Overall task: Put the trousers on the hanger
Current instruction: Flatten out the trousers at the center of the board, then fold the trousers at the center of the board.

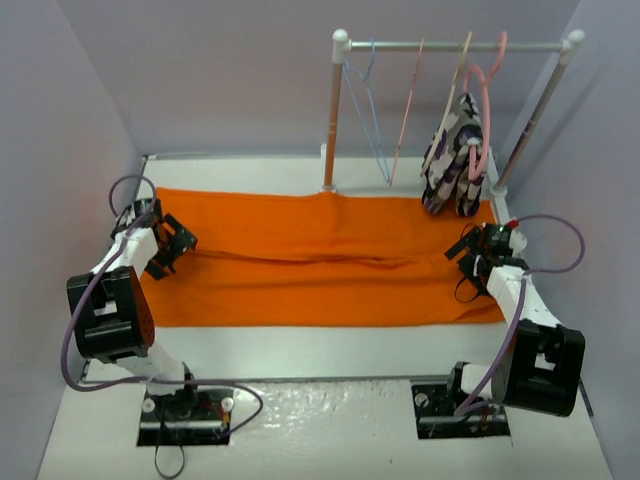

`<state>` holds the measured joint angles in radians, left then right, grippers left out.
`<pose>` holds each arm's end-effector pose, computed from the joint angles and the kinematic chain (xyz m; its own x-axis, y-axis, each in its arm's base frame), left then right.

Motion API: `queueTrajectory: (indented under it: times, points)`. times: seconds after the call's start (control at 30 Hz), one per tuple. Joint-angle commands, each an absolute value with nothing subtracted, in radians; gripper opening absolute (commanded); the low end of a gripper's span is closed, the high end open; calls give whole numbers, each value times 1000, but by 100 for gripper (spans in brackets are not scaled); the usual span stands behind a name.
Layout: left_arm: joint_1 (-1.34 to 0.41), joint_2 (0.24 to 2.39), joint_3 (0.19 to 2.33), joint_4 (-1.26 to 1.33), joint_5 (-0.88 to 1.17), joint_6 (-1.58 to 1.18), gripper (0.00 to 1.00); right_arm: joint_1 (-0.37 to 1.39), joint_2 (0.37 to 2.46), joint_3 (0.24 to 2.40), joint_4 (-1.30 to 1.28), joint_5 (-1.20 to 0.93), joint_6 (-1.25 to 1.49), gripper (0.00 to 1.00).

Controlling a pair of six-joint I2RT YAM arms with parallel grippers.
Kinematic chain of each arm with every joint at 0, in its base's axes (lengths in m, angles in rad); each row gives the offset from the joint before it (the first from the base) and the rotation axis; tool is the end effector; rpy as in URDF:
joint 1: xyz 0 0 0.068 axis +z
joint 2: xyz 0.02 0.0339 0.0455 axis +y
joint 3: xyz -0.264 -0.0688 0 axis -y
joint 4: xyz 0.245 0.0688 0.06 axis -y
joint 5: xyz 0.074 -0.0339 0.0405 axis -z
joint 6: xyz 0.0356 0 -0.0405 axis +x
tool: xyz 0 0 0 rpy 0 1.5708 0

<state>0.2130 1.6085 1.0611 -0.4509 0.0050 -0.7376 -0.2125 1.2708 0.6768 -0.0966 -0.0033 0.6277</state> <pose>0.3223 0.0695 0.2089 -0.4676 -0.7892 -0.3981 -0.7070 0.6043 -0.3674 0.2572 -0.0554 0.2085 -0.3816 0.6831 -0.6227 0.5344 0.7127 0.4544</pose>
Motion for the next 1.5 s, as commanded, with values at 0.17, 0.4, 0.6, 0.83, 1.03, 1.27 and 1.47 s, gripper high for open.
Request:
queueTrajectory:
  times: [0.17,0.4,0.6,0.83,1.03,1.27,1.47]
  points:
    - [376,1222,831,-592,-35,-745,96,-205,1039,723,-293,22,580,97]
    - [489,1169,703,-594,-4,-757,96,-201,1005,696,-306,-78,561,98]
    - [497,1249,681,-528,-12,-768,96,-189,996,685,-306,-96,550,98]
    - [495,1343,665,-467,-5,-795,95,-160,992,685,-306,-99,548,98]
    - [493,1395,669,-469,-30,-808,75,-147,1002,686,-305,-100,546,98]
    - [490,1435,675,-441,-14,-792,10,-146,1018,684,-306,-77,550,98]
    - [491,1369,756,-507,0,-762,0,-180,1046,672,-337,19,578,98]
